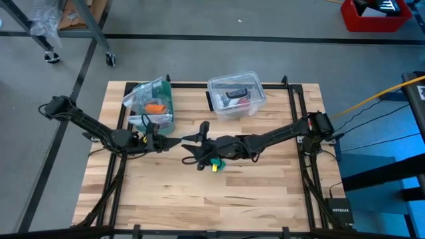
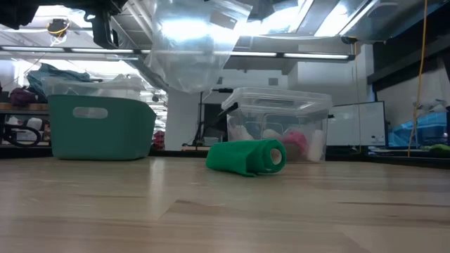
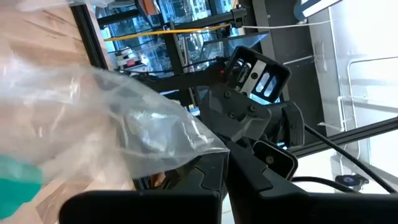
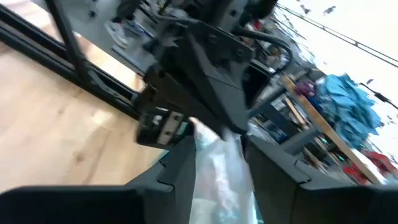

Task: Roll bandage
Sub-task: Open the transparent zip bag

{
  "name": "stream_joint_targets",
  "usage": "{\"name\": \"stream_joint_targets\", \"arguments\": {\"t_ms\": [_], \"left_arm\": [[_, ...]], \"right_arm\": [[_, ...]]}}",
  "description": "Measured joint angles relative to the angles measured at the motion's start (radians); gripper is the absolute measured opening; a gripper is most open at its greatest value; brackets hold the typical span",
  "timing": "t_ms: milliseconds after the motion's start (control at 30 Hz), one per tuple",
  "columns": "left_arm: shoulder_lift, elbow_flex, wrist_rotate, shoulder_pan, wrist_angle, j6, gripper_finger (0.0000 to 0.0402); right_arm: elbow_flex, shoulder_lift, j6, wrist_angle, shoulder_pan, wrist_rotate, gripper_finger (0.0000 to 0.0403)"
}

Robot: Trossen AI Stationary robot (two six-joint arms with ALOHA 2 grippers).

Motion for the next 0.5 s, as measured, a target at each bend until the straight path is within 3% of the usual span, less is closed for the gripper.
{"name": "stream_joint_targets", "arguments": {"t_ms": [500], "left_arm": [[0.0, 0.0, 0.001, -0.009, -0.001, 0.027, 0.0]], "right_arm": [[0.013, 0.004, 0.003, -0.082, 0.024, 0.109, 0.0134]]}}
